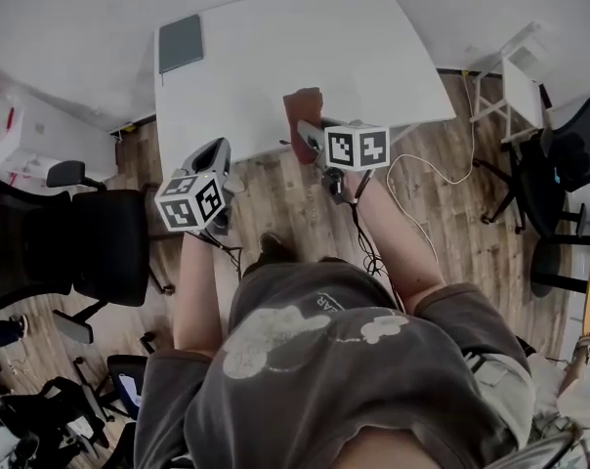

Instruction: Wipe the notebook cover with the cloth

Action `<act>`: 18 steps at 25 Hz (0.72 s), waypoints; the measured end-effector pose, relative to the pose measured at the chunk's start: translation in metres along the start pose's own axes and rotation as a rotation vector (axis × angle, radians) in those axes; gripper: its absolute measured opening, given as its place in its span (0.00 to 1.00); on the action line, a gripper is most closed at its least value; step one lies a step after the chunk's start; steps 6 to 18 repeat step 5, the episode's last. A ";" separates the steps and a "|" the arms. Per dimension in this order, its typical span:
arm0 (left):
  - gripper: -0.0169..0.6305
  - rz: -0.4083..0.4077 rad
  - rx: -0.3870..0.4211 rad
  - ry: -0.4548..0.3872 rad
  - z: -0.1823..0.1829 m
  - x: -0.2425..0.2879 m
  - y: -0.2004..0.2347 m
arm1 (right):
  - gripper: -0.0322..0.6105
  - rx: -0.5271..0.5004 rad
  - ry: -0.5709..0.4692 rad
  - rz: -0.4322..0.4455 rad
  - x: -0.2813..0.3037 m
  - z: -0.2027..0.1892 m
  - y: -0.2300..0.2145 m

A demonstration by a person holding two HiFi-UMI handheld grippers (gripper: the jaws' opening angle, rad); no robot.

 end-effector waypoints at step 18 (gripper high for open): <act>0.02 0.002 0.006 -0.011 -0.007 -0.002 -0.025 | 0.17 -0.001 -0.005 0.001 -0.025 -0.009 -0.010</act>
Point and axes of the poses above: the fingertips, and each gripper's own axes: x forward along the fingers, y to its left, z out of its top, the point moved 4 cm from there along -x, backward along the fingers
